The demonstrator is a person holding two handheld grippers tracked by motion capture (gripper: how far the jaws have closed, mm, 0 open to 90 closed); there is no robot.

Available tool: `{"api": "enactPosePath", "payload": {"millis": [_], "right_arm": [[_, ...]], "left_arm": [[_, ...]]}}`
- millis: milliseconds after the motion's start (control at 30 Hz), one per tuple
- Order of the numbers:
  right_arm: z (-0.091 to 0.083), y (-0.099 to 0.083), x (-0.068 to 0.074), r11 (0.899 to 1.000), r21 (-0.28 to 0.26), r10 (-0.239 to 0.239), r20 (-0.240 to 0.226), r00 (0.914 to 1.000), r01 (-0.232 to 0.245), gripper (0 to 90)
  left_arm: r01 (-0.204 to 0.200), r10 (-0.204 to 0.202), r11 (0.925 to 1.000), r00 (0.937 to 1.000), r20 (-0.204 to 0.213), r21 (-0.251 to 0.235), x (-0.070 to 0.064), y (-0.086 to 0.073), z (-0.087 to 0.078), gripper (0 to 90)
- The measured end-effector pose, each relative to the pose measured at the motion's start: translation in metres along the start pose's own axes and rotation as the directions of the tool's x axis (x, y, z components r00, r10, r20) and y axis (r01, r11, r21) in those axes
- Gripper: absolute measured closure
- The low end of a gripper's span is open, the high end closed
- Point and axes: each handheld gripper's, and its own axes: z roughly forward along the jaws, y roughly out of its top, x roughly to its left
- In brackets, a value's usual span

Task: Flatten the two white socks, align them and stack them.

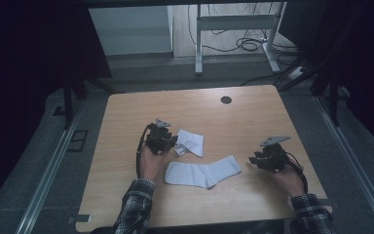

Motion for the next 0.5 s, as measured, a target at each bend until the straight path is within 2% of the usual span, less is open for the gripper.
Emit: {"api": "enactPosePath", "payload": {"millis": [67,100,233,433,500], "right_arm": [[0.0,-0.001,-0.001,1.0,0.003,-0.006,0.005,1.0,0.006,60.3],[0.001,-0.001,-0.002,1.0,0.003,-0.01,0.005,0.9999,0.01,60.2],[0.001,-0.003,-0.003,1.0,0.006,-0.01,0.008,0.9999,0.01,59.8],[0.002,-0.003,-0.002,1.0,0.012,-0.015,0.008,0.9999,0.015,59.2],[0.002,-0.003,-0.002,1.0,0.013,-0.017,0.008,0.9998,0.017,59.0]], "left_arm": [[0.0,0.0,1.0,1.0,-0.003,0.004,0.0,0.001,0.003,67.7],[0.009,-0.009,1.0,1.0,0.004,0.001,0.0,0.002,0.009,67.7],[0.016,-0.016,0.9999,0.9995,0.028,-0.004,-0.003,0.002,0.013,67.7],[0.0,0.0,1.0,0.998,0.063,-0.002,-0.012,0.0,0.015,65.5],[-0.005,0.004,1.0,0.996,0.09,0.002,-0.014,0.001,0.016,64.4]]}}
